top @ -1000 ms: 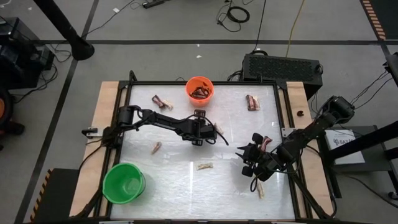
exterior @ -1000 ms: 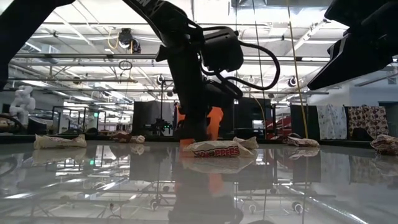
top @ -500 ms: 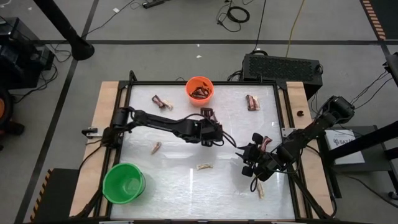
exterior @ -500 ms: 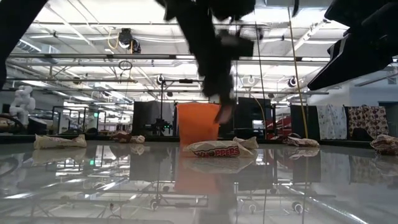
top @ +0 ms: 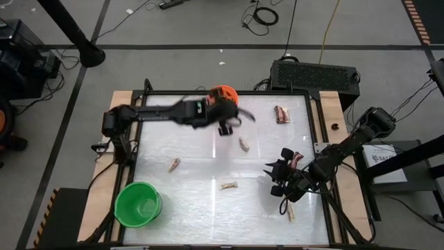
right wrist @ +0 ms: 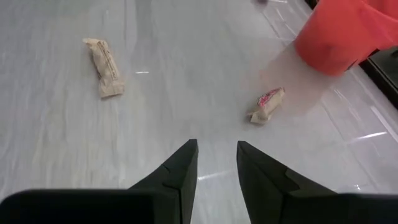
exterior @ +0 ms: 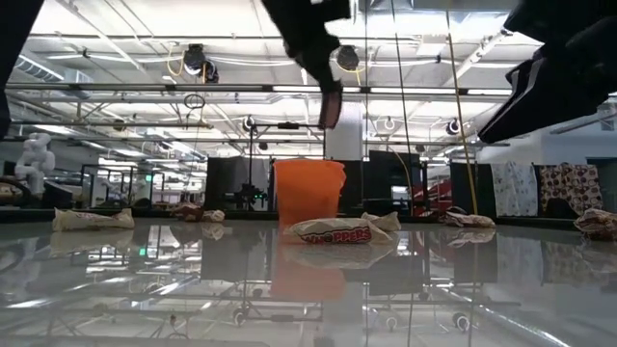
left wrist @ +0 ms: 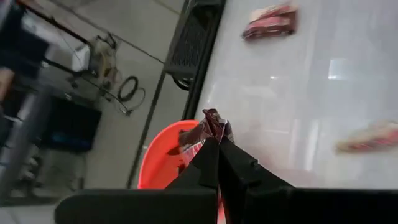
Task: Sort candy by brand, put in halloween buckets
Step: Put the brown chocolate bar into the orange bucket
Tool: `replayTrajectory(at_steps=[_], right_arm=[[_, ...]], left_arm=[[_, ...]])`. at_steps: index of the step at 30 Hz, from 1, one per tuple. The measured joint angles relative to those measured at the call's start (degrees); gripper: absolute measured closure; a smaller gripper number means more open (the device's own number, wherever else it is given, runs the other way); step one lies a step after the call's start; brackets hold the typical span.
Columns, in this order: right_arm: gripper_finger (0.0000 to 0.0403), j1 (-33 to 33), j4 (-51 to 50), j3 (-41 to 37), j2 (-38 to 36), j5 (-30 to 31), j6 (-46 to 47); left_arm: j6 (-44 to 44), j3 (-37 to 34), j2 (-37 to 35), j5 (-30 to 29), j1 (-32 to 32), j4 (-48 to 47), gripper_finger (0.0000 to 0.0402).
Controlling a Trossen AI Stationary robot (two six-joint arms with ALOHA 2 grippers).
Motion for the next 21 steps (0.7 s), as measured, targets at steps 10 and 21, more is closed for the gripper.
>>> replayTrajectory(at_steps=[10,21], right_arm=[[0.0298,-0.02,-0.67,-0.04,0.01,8.71,-4.45],[0.0298,-3.07,-0.89,-0.04,-2.84,14.87,-7.41]], left_arm=[[-2.75,-3.8,1.34,16.13,12.96,5.32,0.0401],[-2.96,-14.56,0.59,19.11,17.44,13.62,0.0401]])
